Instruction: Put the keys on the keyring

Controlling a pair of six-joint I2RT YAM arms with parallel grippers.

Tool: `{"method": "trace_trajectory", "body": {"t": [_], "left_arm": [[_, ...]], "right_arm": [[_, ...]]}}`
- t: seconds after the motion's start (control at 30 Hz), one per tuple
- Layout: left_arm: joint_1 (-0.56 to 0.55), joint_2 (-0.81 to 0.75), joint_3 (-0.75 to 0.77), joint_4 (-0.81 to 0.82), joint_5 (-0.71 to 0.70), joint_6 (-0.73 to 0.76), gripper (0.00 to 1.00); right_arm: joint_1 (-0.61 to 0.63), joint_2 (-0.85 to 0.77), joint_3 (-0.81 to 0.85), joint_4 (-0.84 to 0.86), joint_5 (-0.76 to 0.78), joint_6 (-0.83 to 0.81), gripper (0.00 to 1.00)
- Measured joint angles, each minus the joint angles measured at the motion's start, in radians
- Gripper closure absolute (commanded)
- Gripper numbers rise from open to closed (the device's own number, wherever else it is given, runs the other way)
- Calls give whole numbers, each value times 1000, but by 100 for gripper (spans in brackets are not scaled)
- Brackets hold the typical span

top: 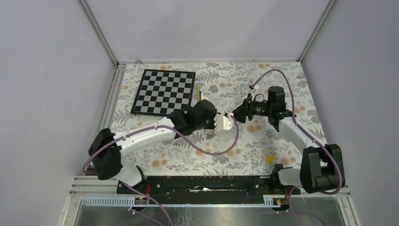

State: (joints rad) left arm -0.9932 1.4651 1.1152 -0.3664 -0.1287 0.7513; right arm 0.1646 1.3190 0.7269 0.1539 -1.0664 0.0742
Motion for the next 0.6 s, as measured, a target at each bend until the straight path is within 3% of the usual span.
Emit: {"method": "trace_trajectory", "body": {"t": [0.27,0.6], "left_arm": [[22,172,186,-12,24,-10,100],[22,230,135,-151,44,-46,100]], "right_arm": [[-99,-65,29,-56,66,-18,32],[-134,-69,28,-67,100,-25,31]]}}
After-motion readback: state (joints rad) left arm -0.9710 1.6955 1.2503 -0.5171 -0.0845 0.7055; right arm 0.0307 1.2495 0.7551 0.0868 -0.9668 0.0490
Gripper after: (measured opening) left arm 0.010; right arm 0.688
